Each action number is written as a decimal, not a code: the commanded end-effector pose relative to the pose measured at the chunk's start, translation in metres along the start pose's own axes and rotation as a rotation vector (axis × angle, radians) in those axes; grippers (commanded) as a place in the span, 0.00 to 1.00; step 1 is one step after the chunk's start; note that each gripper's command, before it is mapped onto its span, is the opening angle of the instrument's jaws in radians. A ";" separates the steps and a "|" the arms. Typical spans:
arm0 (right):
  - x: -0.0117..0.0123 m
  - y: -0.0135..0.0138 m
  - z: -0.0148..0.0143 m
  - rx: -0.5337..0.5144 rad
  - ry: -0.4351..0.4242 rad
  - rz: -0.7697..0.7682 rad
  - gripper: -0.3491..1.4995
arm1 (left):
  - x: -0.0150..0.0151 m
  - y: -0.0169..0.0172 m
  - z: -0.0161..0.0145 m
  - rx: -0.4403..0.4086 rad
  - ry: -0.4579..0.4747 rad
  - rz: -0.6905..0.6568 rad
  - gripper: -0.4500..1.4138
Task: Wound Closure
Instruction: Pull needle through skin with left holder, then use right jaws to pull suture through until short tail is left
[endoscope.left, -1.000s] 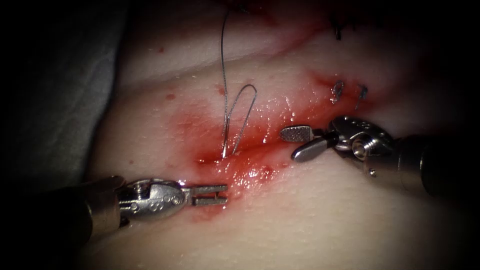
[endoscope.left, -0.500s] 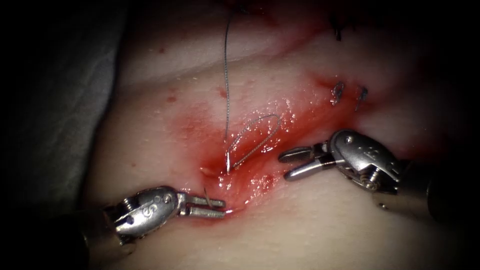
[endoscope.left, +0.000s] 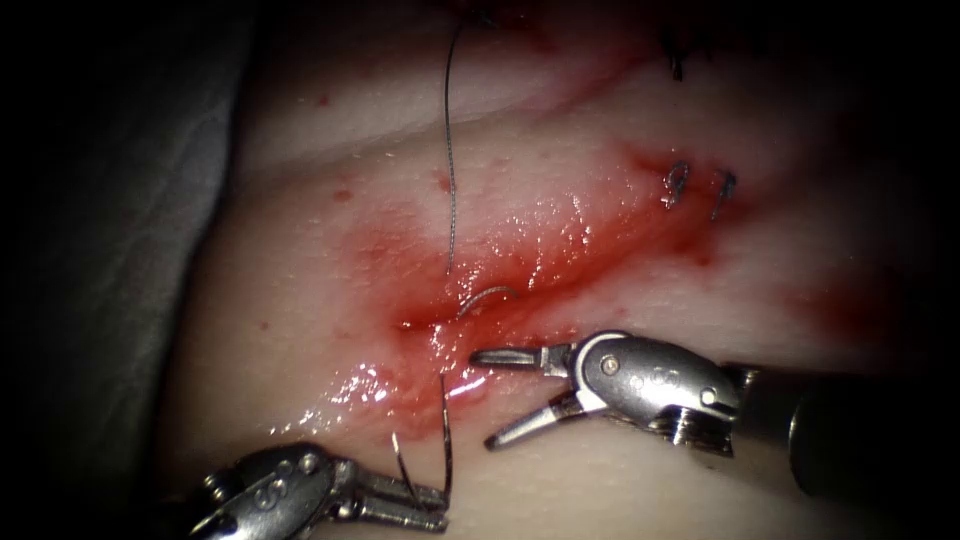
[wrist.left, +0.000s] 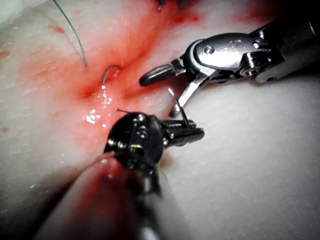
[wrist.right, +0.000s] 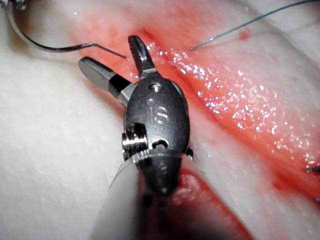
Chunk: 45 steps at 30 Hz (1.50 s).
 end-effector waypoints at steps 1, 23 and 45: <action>-0.0006 -0.0004 0.0014 0.002 -0.001 -0.013 0.75 | -0.0003 0.0001 0.0005 -0.007 0.000 0.028 0.00; -0.0055 0.0005 0.0046 -0.087 -0.255 -0.154 0.00 | 0.0060 0.0081 -0.0016 0.028 0.022 0.240 0.00; 0.0078 -0.0133 0.0055 0.068 -0.224 -0.090 0.06 | 0.0059 0.0121 -0.0074 0.398 0.052 0.461 0.00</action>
